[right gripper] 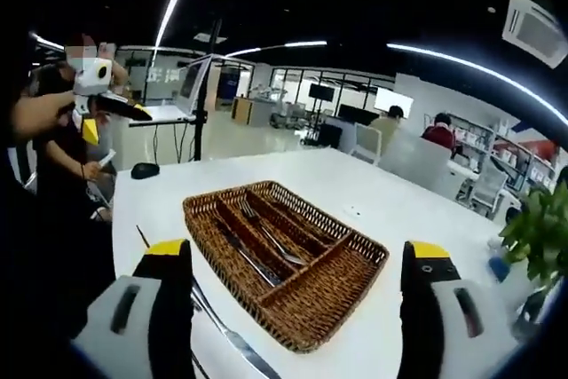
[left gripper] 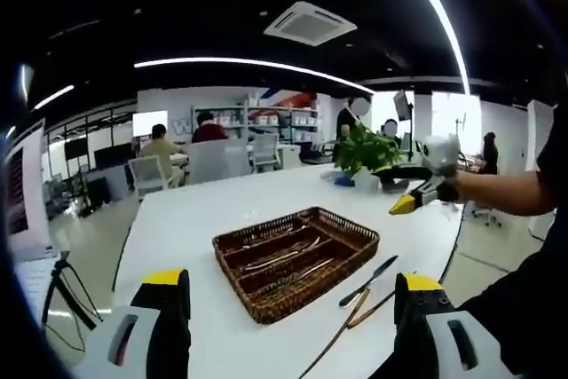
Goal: Arrange the knives, forks, and spoons in their matching storage slots by inserting each utensil handle-first until every utensil is classified and aligned in the correct compartment
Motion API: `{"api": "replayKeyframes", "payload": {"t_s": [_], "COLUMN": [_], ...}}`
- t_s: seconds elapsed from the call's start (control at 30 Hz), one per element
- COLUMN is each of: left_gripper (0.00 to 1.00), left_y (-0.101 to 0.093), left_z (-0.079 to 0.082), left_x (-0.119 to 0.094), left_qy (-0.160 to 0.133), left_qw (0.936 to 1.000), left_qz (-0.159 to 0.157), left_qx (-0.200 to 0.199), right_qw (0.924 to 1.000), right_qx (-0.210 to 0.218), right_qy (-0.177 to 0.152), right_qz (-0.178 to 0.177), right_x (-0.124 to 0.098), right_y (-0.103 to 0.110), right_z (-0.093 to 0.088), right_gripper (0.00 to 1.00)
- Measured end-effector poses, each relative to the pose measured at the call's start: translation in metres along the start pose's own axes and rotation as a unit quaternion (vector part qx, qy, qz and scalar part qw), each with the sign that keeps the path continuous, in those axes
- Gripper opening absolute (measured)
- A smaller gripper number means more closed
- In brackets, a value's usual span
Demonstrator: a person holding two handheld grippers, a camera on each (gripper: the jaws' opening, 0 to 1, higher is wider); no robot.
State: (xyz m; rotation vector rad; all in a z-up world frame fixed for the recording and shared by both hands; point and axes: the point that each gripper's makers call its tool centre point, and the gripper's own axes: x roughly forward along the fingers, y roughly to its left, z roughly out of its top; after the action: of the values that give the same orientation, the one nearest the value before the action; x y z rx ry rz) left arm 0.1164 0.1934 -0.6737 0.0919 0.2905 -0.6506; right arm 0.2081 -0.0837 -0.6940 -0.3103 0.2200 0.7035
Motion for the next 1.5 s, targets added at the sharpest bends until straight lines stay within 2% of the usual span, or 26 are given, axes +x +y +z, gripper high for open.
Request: {"api": "replayKeyframes", "payload": {"t_s": [0.17, 0.27, 0.33, 0.43, 0.57, 0.8, 1.0, 1.2, 1.37, 1.5], "left_gripper": [1.00, 1.00, 1.00, 1.00, 1.00, 1.00, 1.00, 1.00, 1.00, 1.00], "left_y": [-0.004, -0.004, -0.003, -0.001, 0.004, 0.010, 0.011, 0.009, 0.009, 0.006], "left_z": [-0.013, -0.015, -0.015, -0.015, -0.017, -0.023, -0.021, -0.022, -0.019, -0.016], "left_x": [0.004, 0.003, 0.002, 0.001, -0.001, -0.005, -0.006, -0.005, -0.004, 0.000], "left_qy": [0.018, 0.019, 0.018, 0.017, 0.015, 0.022, 0.016, 0.018, 0.017, 0.022], "left_qw": [0.9998, 0.9998, 0.9998, 0.9998, 0.9999, 0.9997, 0.9998, 0.9998, 0.9998, 0.9996], "left_qz": [-0.001, -0.003, -0.002, 0.001, 0.005, 0.011, 0.013, 0.011, 0.011, 0.005], "left_qx": [0.010, 0.008, 0.008, 0.008, 0.004, 0.005, 0.004, 0.006, 0.007, 0.017], "right_qw": [0.9997, 0.9992, 0.9984, 0.9976, 0.9979, 0.9974, 0.9973, 0.9973, 0.9976, 0.9968], "right_qx": [0.016, 0.006, 0.003, -0.015, -0.007, -0.004, 0.000, -0.006, -0.012, -0.033], "right_qy": [0.006, 0.033, 0.055, 0.064, 0.051, 0.057, 0.055, 0.060, 0.062, 0.072], "right_qz": [-0.015, -0.022, -0.016, -0.024, -0.038, -0.044, -0.048, -0.042, -0.028, -0.013], "right_x": [-0.021, -0.034, -0.041, -0.049, -0.059, -0.067, -0.071, -0.072, -0.072, -0.071], "right_y": [0.000, 0.002, 0.007, 0.009, 0.010, 0.009, 0.006, 0.007, 0.005, 0.007], "right_z": [-0.009, -0.026, -0.038, -0.045, -0.045, -0.049, -0.048, -0.050, -0.043, -0.043], "right_gripper": [0.99, 0.99, 0.99, 0.99, 0.99, 0.99, 0.99, 0.99, 0.99, 0.99]}}
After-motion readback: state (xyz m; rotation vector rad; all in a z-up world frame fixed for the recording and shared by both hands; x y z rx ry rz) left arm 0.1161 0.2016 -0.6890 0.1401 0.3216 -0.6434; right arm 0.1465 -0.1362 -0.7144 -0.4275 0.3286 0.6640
